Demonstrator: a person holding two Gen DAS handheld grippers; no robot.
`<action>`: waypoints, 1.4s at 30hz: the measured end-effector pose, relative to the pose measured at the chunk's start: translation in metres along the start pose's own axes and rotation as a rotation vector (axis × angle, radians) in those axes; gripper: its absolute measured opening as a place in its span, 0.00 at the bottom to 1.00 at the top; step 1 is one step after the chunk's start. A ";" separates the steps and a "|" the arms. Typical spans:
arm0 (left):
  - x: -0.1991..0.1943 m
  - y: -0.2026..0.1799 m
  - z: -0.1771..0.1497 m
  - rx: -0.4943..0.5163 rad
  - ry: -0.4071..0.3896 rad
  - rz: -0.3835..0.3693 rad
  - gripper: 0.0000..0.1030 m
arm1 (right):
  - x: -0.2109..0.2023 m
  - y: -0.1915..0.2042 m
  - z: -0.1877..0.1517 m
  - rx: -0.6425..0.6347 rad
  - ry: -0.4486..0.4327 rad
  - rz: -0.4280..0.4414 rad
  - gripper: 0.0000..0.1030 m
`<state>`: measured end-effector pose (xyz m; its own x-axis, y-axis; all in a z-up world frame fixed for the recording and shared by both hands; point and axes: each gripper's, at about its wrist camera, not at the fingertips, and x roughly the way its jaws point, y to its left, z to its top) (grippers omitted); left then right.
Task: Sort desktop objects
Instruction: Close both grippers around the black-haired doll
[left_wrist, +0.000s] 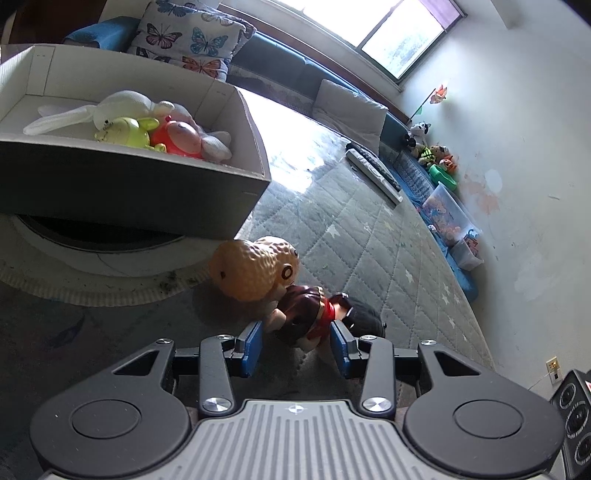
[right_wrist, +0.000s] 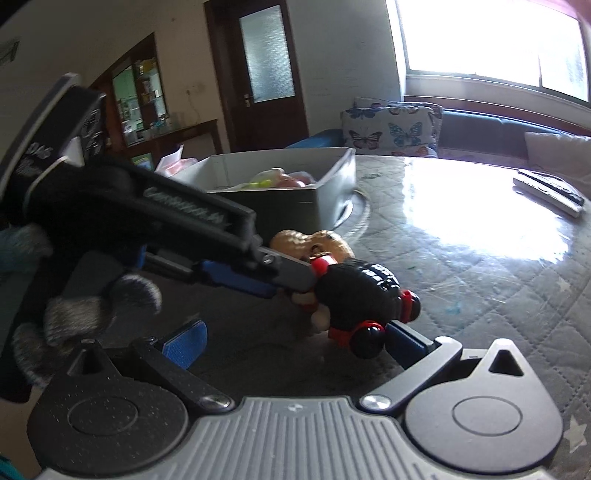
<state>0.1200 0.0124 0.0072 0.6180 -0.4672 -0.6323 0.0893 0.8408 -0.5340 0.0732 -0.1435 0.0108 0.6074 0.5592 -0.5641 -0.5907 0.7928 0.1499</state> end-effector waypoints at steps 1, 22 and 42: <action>-0.001 0.001 0.001 -0.004 -0.003 -0.005 0.41 | -0.001 0.001 0.000 -0.002 0.000 0.002 1.00; 0.004 0.008 0.006 -0.016 0.000 -0.033 0.42 | 0.031 -0.034 0.010 -0.009 0.060 -0.029 1.00; -0.001 0.011 0.003 -0.016 -0.020 -0.033 0.45 | 0.013 -0.010 0.002 -0.027 0.061 -0.020 1.00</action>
<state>0.1228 0.0228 0.0030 0.6301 -0.4891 -0.6031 0.0975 0.8204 -0.5634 0.0878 -0.1434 0.0036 0.5863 0.5271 -0.6151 -0.5935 0.7963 0.1167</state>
